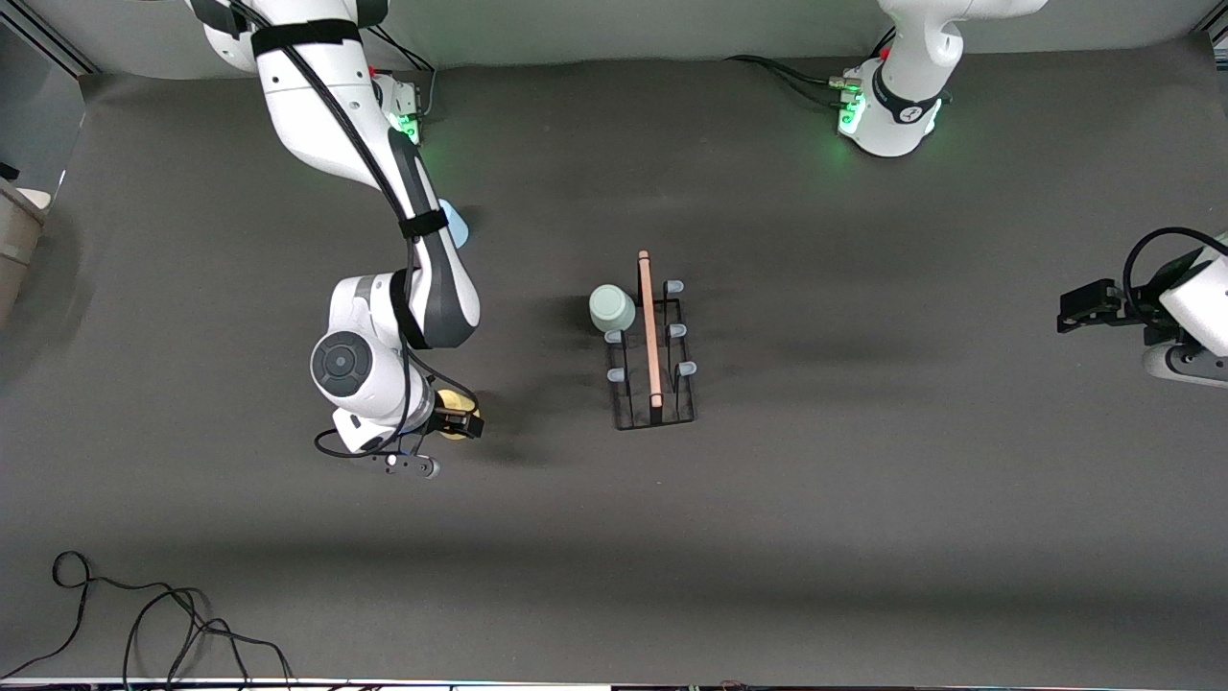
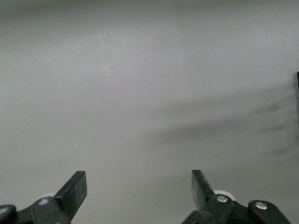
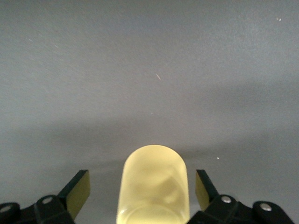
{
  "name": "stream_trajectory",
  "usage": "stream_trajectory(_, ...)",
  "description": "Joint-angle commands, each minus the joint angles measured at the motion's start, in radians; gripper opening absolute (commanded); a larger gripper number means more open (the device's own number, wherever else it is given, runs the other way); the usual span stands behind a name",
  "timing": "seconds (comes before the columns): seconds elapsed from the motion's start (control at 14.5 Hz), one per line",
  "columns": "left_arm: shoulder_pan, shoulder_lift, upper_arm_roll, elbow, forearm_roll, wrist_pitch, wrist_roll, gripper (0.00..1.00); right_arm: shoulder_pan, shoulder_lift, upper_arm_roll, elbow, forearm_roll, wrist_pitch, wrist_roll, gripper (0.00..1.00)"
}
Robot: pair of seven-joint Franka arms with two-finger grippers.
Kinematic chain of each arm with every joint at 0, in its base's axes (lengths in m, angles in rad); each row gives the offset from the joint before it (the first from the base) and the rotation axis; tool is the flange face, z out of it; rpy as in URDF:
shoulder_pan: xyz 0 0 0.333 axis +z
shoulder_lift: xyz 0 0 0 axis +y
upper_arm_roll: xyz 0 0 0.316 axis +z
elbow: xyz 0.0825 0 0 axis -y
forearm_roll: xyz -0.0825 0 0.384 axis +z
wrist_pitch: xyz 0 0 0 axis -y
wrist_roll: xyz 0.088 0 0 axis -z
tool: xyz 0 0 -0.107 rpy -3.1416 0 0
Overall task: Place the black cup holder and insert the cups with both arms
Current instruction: 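Move the right gripper to the yellow cup and grasp it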
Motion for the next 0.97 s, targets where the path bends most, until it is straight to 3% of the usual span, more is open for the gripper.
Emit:
stream_trajectory(0.0, -0.010, 0.004, 0.003, 0.016, 0.021, 0.024, -0.009, 1.00, -0.005, -0.031, 0.005, -0.054, 0.030, 0.020, -0.076, 1.00)
stream_trajectory(0.41, -0.013, 0.006, 0.003, 0.007, 0.021, 0.015, -0.029, 1.00, 0.000, -0.028, 0.005, -0.063, 0.102, 0.020, -0.098, 0.97)
stream_trajectory(0.48, -0.011, 0.004, 0.003, 0.009, 0.014, 0.015, -0.051, 1.00, 0.001, -0.027, 0.005, -0.063, 0.102, 0.020, -0.100, 0.76)
stream_trajectory(0.55, -0.011, 0.003, 0.003, 0.013, 0.011, 0.014, -0.074, 1.00, 0.001, -0.027, 0.005, -0.063, 0.102, 0.019, -0.103, 0.38)
stream_trajectory(0.62, -0.013, 0.003, 0.003, 0.019, 0.010, 0.011, -0.077, 1.00, 0.001, -0.027, 0.005, -0.063, 0.102, 0.016, -0.103, 0.09)
stream_trajectory(0.69, -0.013, 0.001, 0.003, 0.026, 0.010, 0.009, -0.080, 1.00, 0.001, -0.030, 0.005, -0.063, 0.102, 0.011, -0.103, 0.00)
stream_trajectory(0.9, -0.021, 0.003, 0.003, 0.050, 0.008, 0.005, -0.082, 1.00, 0.003, -0.065, -0.001, -0.062, 0.103, -0.033, -0.087, 0.00)
